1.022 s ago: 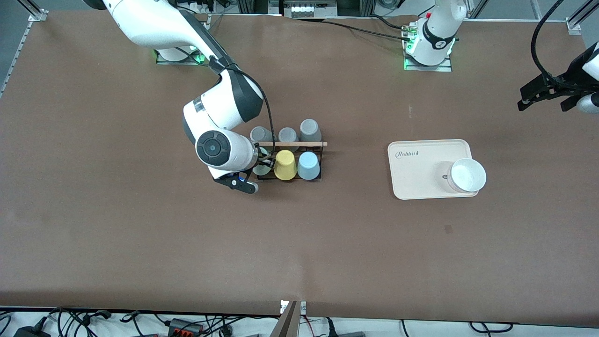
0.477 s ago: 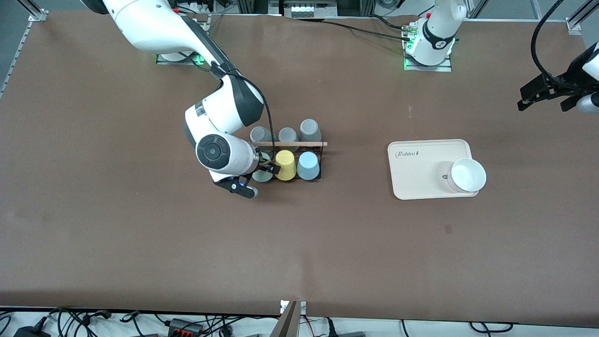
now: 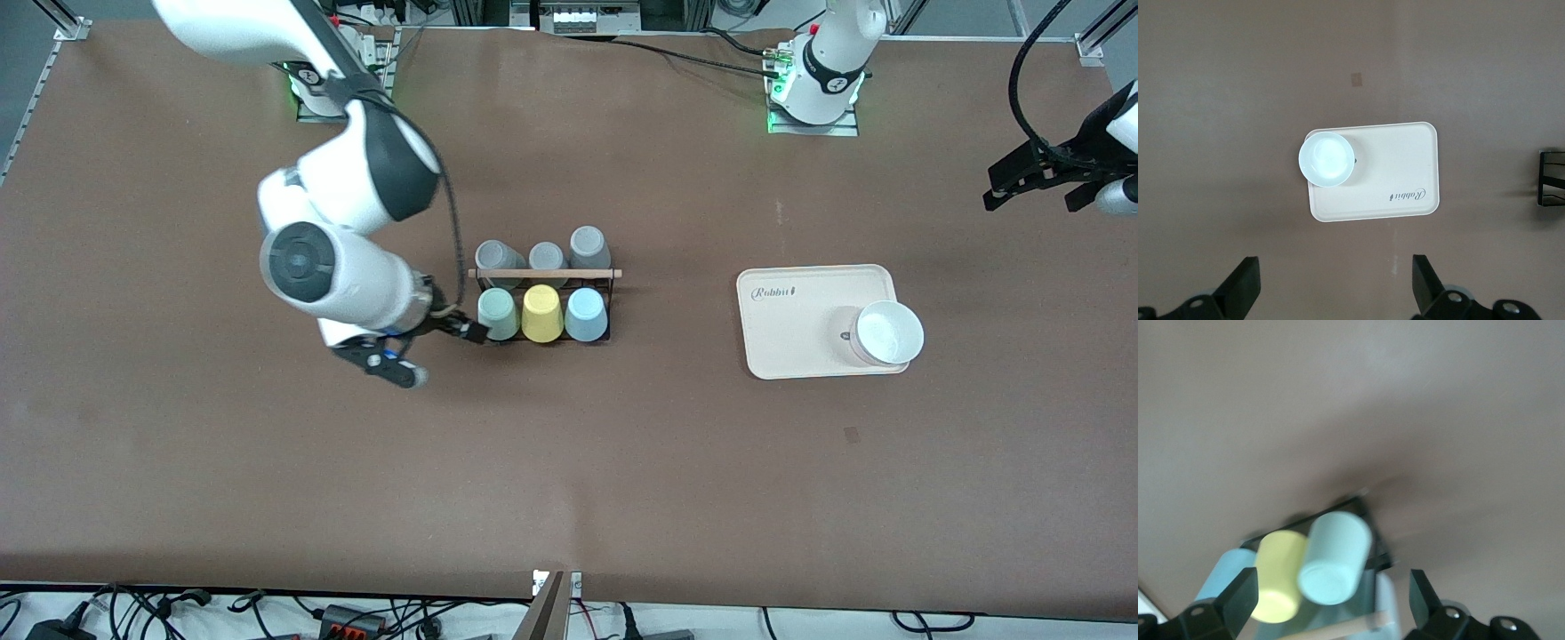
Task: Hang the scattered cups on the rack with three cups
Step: 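Open the right gripper and draw it back from the rack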
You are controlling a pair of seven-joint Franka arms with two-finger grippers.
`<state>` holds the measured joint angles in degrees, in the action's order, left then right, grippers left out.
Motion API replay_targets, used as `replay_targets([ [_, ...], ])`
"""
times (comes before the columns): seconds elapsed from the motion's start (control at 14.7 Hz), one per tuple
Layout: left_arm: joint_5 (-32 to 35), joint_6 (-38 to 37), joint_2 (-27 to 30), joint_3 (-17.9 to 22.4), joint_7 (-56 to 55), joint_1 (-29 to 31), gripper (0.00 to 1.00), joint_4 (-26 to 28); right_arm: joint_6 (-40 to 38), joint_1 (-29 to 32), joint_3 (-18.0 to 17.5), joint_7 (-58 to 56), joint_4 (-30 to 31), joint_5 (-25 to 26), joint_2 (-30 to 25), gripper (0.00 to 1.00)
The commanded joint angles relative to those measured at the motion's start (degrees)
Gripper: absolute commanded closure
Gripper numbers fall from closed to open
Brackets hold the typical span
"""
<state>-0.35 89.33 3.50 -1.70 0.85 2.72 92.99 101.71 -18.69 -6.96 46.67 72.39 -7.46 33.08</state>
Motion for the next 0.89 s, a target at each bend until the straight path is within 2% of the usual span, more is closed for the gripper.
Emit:
replay_targets([
  [0.0,-1.32,-0.12,-0.34,0.12,0.64,0.09,0.00,-1.06,-2.83,6.19,-0.60,-10.15,0.47,3.23,-2.67,0.00],
  [0.14,-1.49,-0.12,-0.34,0.38,0.64,0.09,0.00,-1.06,-4.67,9.45,-0.51,-19.56,-0.14,6.31,-4.16,0.00],
  [0.34,-1.67,-0.12,-0.86,0.65,0.82,0.27,0.00,-1.14,-6.96,14.55,-0.43,-25.30,-2.25,7.11,-5.05,0.00],
  [0.54,-1.58,-0.47,-3.67,0.65,1.17,0.27,0.00,-5.09,-7.58,18.25,-0.17,-32.22,-2.78,8.25,-8.64,0.00],
  [0.68,-1.58,-0.56,-4.12,0.65,1.17,0.53,0.00,-5.98,-7.58,18.78,1.58,-37.33,-2.70,8.34,-10.22,0.00],
  [0.82,-1.58,-0.82,-4.12,0.65,1.26,0.80,0.00,-5.71,-8.02,18.26,6.40,-42.33,-2.61,8.34,-11.90,0.00],
])
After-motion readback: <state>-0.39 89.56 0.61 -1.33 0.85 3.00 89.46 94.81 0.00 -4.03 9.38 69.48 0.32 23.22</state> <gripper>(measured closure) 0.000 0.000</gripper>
